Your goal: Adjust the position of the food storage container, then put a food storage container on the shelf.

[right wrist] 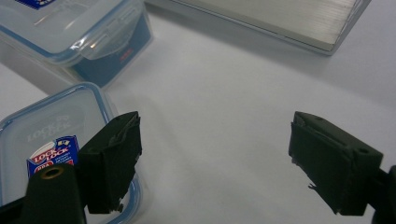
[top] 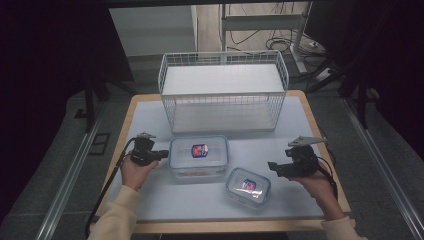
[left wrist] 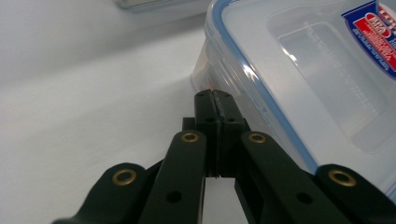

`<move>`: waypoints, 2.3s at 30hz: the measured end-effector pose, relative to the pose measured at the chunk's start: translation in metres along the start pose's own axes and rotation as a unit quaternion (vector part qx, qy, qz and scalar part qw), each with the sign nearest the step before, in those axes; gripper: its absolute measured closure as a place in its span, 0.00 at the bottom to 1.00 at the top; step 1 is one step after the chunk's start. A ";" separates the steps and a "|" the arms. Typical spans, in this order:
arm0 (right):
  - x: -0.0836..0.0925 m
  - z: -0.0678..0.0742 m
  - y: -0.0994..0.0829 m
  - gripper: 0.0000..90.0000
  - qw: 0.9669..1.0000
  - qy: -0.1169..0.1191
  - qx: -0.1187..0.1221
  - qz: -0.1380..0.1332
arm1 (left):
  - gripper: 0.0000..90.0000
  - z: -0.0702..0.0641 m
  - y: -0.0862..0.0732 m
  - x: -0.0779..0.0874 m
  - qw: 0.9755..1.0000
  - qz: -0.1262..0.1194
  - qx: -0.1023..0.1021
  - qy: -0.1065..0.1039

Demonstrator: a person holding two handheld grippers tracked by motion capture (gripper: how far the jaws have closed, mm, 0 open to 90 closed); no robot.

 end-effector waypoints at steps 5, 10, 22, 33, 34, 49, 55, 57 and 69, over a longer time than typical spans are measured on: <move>0.001 -0.001 0.000 0.19 1.000 -0.001 0.001 0.000 | 1.00 -0.007 0.004 -0.005 1.000 -0.002 -0.004 -0.004; 0.002 -0.002 -0.001 0.19 1.000 -0.002 0.000 -0.001 | 1.00 -0.009 0.004 -0.006 1.000 -0.003 -0.003 -0.007; -0.004 0.000 -0.002 0.19 1.000 -0.001 0.003 0.006 | 1.00 -0.016 0.006 -0.009 1.000 -0.007 0.000 -0.011; 0.001 -0.001 0.001 0.19 1.000 0.022 -0.009 -0.014 | 1.00 -0.016 0.005 0.020 0.998 -0.051 -0.003 -0.024; -0.001 0.001 0.003 0.18 0.999 0.037 -0.014 -0.017 | 0.99 -0.017 0.003 0.027 0.998 -0.061 -0.003 -0.026; -0.021 0.026 0.019 0.17 0.993 0.110 -0.036 -0.027 | 0.19 -0.011 0.001 0.054 0.992 -0.090 0.044 -0.078; -0.022 0.034 0.024 0.17 0.992 0.118 -0.034 -0.030 | 0.16 -0.015 0.000 0.059 0.990 -0.097 0.053 -0.089; -0.023 0.036 0.024 0.16 0.992 0.120 -0.037 -0.027 | 0.16 -0.016 0.000 0.059 0.990 -0.098 0.053 -0.089; -0.043 0.043 0.033 0.16 0.987 0.151 -0.063 -0.010 | 0.14 -0.019 0.004 0.041 0.988 -0.077 0.068 -0.113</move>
Point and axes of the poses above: each handheld gripper's, and its own axes: x roughly backward along the jaws, y roughly out of its top, z roughly to its left, the point moved 4 cm from there along -x, roughly forward along the jaws, and after that the axes turned 8 degrees about -x, right-handed, at the moved point
